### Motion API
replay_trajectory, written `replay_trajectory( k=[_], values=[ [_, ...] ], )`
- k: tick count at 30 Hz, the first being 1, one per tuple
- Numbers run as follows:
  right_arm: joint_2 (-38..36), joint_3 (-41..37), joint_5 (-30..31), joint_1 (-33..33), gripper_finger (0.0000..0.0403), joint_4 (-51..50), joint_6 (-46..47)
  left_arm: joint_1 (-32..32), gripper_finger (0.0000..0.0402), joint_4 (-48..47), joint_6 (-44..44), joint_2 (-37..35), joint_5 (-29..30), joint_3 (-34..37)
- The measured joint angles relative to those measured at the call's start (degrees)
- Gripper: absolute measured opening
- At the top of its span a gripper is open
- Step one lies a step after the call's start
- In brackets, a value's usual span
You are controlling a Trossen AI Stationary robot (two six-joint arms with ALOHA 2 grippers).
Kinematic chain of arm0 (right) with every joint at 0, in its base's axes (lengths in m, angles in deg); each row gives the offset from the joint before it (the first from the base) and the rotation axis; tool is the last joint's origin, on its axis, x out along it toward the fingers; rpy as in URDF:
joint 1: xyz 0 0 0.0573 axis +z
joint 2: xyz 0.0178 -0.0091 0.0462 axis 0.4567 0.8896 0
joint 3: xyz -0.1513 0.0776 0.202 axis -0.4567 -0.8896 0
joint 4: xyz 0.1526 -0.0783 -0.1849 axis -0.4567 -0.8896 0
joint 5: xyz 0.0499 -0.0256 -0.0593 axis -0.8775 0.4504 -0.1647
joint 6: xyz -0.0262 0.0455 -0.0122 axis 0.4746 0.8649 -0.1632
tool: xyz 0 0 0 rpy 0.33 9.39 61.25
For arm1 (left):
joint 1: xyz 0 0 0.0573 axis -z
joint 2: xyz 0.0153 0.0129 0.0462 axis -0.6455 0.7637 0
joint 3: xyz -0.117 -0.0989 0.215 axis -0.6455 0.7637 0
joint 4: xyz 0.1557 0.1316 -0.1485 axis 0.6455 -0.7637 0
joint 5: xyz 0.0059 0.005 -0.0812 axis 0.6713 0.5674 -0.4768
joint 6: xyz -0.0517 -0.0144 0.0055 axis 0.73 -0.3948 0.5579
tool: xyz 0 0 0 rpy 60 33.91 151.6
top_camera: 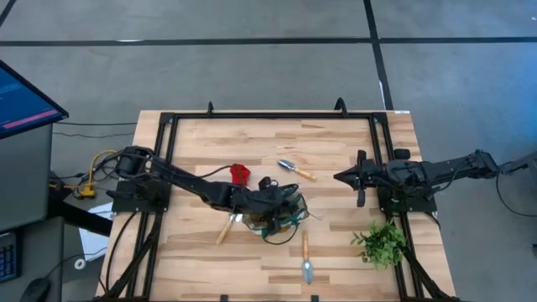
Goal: Pick & Place Garden tools in Gardening bag
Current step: Put the shear scissors into the gardening bag
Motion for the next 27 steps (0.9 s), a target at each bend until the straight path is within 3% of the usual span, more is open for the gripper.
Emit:
replay_trajectory(
  k=[10, 17, 27],
  values=[
    [-0.04, 0.0, 0.0, 0.0, 0.0, -0.29, 0.32, 2.51, 0.0048, -13.08, 5.06, -3.81, -0.12, 0.02],
    [-0.04, 0.0, 0.01, 0.0, 0.0, -0.44, 0.35, 2.05, 0.0048, -14.79, 6.53, -3.71, -5.54, -0.02],
    [-0.03, 0.0, -0.01, 0.0, 0.0, -0.44, 0.35, 2.05, 0.0056, -15.22, 6.66, -3.54, -5.97, -0.02]
  ],
)
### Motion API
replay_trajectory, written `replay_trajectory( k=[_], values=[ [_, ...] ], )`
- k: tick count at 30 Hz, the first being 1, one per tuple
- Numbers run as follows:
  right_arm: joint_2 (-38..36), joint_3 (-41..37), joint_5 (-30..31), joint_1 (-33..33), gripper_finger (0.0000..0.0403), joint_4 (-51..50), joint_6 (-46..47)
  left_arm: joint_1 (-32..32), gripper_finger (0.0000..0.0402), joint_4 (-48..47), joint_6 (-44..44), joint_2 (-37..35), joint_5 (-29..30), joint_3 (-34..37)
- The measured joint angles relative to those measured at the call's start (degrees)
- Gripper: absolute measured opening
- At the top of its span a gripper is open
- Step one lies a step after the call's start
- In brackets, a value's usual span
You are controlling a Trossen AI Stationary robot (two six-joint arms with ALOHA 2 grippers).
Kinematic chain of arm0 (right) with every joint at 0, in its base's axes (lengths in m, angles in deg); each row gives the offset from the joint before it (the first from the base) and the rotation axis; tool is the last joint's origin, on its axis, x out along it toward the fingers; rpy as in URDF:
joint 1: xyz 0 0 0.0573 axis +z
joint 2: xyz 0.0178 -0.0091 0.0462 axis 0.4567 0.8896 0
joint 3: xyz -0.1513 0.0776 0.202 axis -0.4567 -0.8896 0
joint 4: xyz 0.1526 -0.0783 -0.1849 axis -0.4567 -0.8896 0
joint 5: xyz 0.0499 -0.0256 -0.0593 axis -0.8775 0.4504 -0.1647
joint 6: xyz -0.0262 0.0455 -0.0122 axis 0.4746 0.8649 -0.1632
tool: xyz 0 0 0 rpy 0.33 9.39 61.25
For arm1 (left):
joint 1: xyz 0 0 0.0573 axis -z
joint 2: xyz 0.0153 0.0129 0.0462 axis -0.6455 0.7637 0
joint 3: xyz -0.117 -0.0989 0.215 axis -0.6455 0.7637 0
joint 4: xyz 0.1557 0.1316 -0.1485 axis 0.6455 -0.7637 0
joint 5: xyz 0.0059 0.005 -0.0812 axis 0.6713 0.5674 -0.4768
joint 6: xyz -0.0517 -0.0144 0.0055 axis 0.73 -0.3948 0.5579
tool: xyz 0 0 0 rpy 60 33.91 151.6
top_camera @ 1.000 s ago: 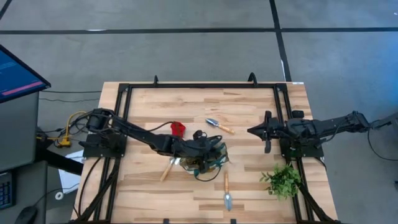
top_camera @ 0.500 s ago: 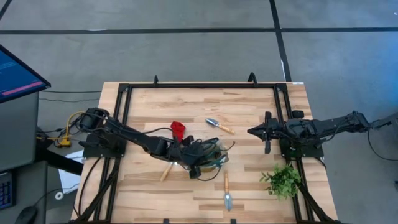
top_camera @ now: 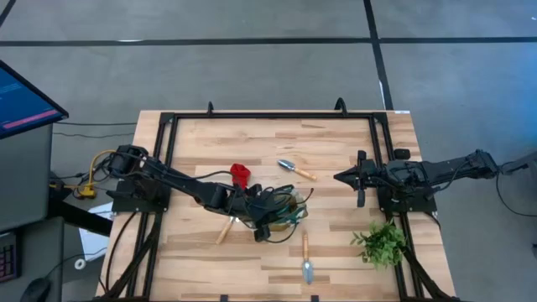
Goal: Pick & Place Garden tools in Gardening bag
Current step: Put the shear scissors into the gardening bag, then put the top trowel into the gardening bag
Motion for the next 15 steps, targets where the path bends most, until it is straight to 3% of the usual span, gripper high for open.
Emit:
replay_trajectory(
  k=[7, 15],
  values=[
    [0.01, 0.0, 0.0, 0.01, 0.0, 0.0, 0.0, -0.02, 0.0079, 0.11, -0.27, 0.03, 0.1, 0.0],
    [0.01, 0.0, 0.0, 0.01, 0.0, -0.02, 0.0, -1.0, 0.0063, 0.75, -0.34, 0.07, 0.42, 0.02]
  ],
)
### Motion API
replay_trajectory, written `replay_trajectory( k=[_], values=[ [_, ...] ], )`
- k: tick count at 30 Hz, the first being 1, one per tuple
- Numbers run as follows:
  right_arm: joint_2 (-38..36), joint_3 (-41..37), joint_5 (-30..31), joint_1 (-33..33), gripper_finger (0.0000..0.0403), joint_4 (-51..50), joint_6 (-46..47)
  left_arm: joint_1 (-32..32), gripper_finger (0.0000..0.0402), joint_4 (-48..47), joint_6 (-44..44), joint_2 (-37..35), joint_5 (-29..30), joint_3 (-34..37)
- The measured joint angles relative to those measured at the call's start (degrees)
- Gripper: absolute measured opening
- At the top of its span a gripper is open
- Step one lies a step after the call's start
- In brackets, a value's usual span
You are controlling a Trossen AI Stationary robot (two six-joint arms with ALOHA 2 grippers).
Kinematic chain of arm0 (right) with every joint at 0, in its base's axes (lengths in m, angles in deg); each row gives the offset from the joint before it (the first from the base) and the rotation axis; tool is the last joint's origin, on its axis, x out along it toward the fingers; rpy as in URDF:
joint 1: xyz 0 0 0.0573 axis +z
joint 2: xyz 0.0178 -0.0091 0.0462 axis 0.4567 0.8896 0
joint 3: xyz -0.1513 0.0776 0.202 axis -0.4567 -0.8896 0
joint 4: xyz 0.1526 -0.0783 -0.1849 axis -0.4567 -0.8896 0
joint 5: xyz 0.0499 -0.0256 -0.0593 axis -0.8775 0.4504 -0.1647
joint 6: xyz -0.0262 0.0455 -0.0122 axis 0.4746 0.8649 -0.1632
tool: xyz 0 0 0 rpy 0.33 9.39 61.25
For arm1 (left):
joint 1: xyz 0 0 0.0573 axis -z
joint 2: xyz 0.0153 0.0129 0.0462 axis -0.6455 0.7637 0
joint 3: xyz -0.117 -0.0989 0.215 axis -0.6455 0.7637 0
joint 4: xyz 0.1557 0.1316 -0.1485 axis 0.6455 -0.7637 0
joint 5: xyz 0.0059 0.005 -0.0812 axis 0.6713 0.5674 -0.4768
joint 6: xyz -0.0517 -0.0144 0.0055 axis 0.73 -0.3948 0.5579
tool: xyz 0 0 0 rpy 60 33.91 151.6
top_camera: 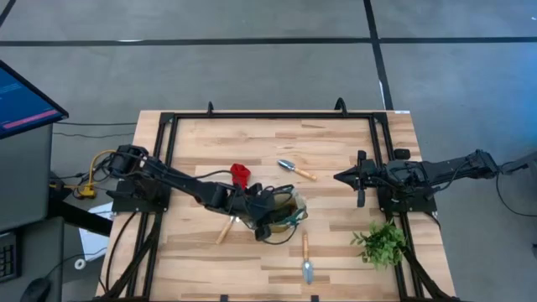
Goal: Pick & Place Garden tools in Gardening bag
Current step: Put the top trowel into the gardening bag
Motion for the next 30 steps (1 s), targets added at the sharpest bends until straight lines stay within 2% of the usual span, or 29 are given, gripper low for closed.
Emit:
replay_trajectory(
  k=[2, 8, 18, 21, 23, 26, 30],
  values=[
    [0.0, 0.0, 0.01, 0.01, 0.0, 0.02, 0.0, -0.32, 0.0051, 1.47, -1.1, -0.04, 0.86, 0.03],
    [0.0, 0.0, 0.0, 0.02, 0.0, 0.02, 0.0, -1.01, 0.0006, 6.72, -13.17, -4.91, 2.0, 0.03],
    [0.0, 0.0, -0.01, 0.01, 0.0, 0.0, 0.0, -0.86, 0.0002, 3.87, -24.65, -18.39, 3.71, 0.01],
    [-0.01, 0.0, -0.01, 0.02, 0.0, 0.0, 0.0, -0.86, 0.0002, -1.92, -25.15, -20.66, 7.15, 0.01],
    [-0.02, 0.0, -0.01, 0.01, 0.0, 0.0, 0.0, -0.89, 0.0002, -7.7, -23.23, -21.26, 10.25, 0.01],
    [0.0, 0.0, 0.02, 0.02, 0.0, -0.01, 0.0, -1.4, 0.0002, -15.3, -18.56, -21.42, 11.5, 0.06],
    [0.0, 0.0, -0.01, 0.02, 0.0, 0.01, 0.0, -1.34, 0.0002, -15.53, -15.9, -21.48, 11.54, 3.9]
  ],
)
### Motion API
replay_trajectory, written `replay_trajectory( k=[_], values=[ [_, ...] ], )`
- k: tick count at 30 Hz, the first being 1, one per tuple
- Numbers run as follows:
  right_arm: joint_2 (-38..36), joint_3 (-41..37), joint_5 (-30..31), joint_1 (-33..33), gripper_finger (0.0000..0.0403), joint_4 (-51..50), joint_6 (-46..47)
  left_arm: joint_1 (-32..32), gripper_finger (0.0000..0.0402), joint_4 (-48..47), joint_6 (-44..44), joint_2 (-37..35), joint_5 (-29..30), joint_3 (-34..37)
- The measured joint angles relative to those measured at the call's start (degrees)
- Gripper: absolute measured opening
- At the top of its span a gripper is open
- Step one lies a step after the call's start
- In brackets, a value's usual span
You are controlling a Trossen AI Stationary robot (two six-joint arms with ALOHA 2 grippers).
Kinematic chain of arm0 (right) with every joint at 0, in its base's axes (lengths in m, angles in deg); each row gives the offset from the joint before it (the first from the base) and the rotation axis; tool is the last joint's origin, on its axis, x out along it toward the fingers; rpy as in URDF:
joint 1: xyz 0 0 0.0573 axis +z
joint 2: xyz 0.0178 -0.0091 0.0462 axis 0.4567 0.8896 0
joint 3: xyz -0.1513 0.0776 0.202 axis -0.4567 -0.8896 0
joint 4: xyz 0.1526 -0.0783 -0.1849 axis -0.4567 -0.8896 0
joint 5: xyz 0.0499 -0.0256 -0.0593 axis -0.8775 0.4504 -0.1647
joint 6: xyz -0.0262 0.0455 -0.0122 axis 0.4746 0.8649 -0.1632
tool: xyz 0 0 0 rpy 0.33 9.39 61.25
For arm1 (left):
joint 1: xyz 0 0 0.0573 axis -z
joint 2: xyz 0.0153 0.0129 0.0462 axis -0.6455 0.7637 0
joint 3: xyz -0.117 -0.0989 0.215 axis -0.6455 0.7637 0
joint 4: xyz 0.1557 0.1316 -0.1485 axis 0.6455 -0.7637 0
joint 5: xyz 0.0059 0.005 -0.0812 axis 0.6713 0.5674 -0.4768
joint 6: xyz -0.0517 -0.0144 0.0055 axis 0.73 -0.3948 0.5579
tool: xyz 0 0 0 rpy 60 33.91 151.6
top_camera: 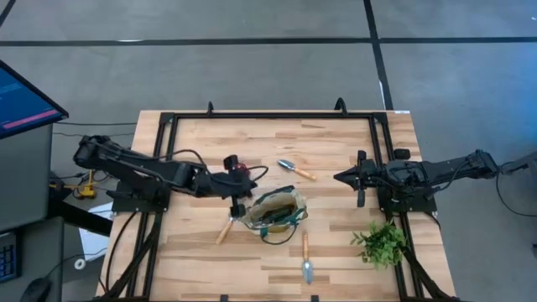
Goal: Pick & Place Garden tools in Gardening bag
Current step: Put the top trowel into the gardening bag
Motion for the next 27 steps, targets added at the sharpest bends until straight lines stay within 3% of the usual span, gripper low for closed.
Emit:
replay_trajectory(
  k=[6, 10, 21, 27],
  values=[
    [0.04, 0.0, 0.01, -0.19, 0.0, -0.42, 4.89, 0.04, 0.0002, 3.16, 2.3, -1.17, 0.97, 5.82],
    [1.15, 0.0, 0.02, -0.91, 0.0, -3.74, 8.8, -0.09, 0.0002, 7.32, 2.31, -5.77, 1.99, 10.34],
    [17.63, 1.7, 0.22, -4.42, 0.0, -2.16, 8.86, 0.02, 0.0002, 25.49, 2.33, -23.91, 1.68, 27.9],
    [28.09, 2.88, 0.01, -4.72, 0.0, 6.8, 2.74, 0.02, 0.0002, 29.36, 2.35, -30.41, 1.57, 34.07]
  ],
)
